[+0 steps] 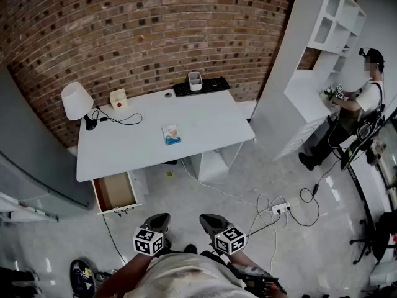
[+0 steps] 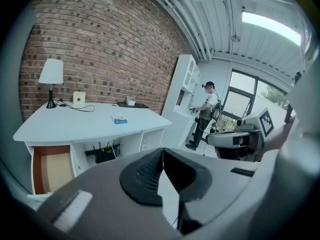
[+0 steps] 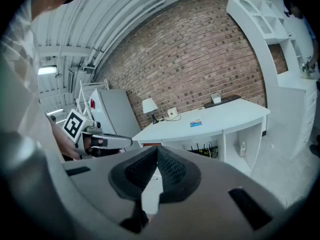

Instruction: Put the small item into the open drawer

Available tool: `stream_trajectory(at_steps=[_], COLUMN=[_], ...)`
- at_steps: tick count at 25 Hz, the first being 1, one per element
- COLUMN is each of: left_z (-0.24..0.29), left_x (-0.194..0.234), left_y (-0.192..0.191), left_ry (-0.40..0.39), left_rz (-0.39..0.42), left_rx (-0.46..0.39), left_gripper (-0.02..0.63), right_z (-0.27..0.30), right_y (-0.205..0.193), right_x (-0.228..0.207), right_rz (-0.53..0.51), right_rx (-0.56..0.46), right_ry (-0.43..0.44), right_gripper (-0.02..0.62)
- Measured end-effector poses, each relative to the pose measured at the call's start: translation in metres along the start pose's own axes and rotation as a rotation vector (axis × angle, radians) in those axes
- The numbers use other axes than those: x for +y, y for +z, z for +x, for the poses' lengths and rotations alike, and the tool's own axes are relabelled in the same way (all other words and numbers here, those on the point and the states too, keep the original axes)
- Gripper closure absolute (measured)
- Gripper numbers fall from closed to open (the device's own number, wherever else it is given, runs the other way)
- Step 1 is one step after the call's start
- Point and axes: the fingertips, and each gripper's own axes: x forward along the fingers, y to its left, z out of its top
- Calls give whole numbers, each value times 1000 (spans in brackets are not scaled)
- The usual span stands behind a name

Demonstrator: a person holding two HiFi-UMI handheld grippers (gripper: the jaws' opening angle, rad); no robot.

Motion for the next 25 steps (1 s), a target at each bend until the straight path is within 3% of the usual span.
stream_trajectory(at_steps=[9, 25], left_z=[8, 20], left_x=[-5, -25], left_y=[0, 6], left_ry=[-8, -27], left_rz=[40, 66], left_rx=[25, 36], left_gripper=[598, 598], right_z=[-13, -21], right_y=[4, -5], right_x=[-19, -26], right_rz=[33, 62], right_rx=[-42, -32], right_ry=[-33, -47], right_gripper=[589, 589])
